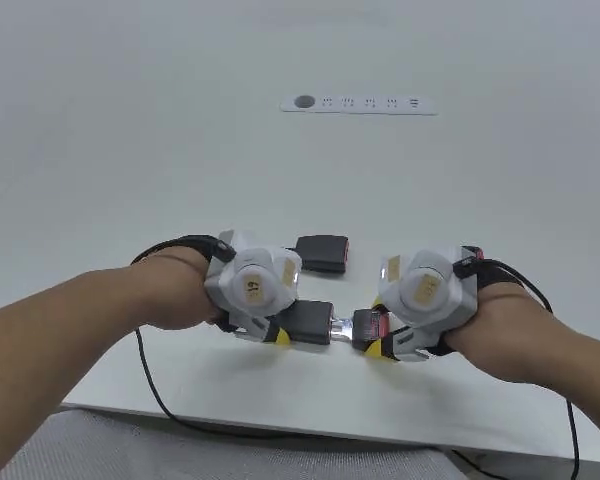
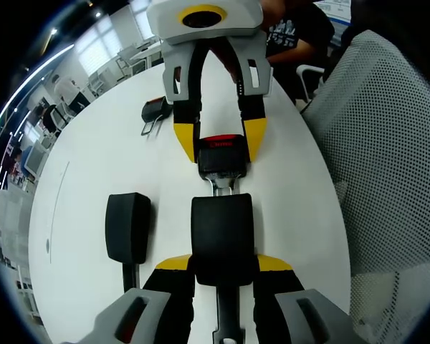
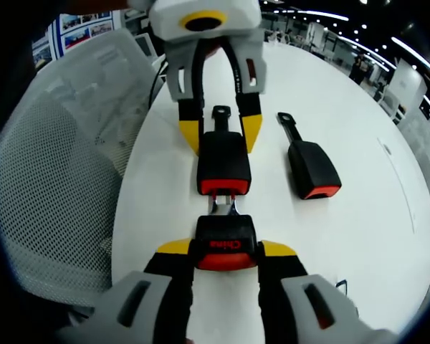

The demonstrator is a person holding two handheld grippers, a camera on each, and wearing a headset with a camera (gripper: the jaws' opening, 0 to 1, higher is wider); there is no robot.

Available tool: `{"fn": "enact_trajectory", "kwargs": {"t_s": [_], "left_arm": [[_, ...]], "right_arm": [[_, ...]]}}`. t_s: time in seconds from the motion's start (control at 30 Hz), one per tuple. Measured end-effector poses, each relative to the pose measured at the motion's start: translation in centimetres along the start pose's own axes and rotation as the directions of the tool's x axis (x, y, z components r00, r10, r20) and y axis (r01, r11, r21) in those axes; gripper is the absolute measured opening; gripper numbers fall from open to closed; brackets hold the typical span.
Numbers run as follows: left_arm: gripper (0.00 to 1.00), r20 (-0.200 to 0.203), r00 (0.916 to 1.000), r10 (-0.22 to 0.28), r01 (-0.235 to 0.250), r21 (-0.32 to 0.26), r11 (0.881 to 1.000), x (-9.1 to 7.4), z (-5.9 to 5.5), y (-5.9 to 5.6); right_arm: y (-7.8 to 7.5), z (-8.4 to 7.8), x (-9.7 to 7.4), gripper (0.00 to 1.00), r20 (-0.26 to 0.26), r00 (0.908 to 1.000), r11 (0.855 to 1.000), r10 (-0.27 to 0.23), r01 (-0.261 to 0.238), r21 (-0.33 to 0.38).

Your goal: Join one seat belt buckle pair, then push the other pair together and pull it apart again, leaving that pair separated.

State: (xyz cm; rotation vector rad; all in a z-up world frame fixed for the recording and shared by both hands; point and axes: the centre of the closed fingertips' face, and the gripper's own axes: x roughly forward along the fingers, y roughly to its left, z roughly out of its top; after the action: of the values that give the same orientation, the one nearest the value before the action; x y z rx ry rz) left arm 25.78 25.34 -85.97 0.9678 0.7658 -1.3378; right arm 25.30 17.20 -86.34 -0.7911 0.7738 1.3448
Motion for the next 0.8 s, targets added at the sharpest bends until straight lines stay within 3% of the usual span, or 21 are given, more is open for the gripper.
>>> {"fn": "enact_trajectory", "kwargs": {"t_s": [0.3, 0.8], "left_arm": [[0.31, 0.007, 0.9999, 0.013, -0.013, -0.018, 1.000, 0.02, 0.06, 0.01], [0.31, 0.032, 0.9993, 0.018, -0.017, -0.021, 1.000, -0.03, 0.07, 0.00]], "right_arm": [[0.10, 0.14, 0.06, 0.33, 0.021, 0.9996, 0.999, -0.018, 0.017, 0.029], [-0.04, 0.83, 0.34, 0.32, 0.021, 0.9997, 1.000, -0.016, 0.016, 0.013]]}}
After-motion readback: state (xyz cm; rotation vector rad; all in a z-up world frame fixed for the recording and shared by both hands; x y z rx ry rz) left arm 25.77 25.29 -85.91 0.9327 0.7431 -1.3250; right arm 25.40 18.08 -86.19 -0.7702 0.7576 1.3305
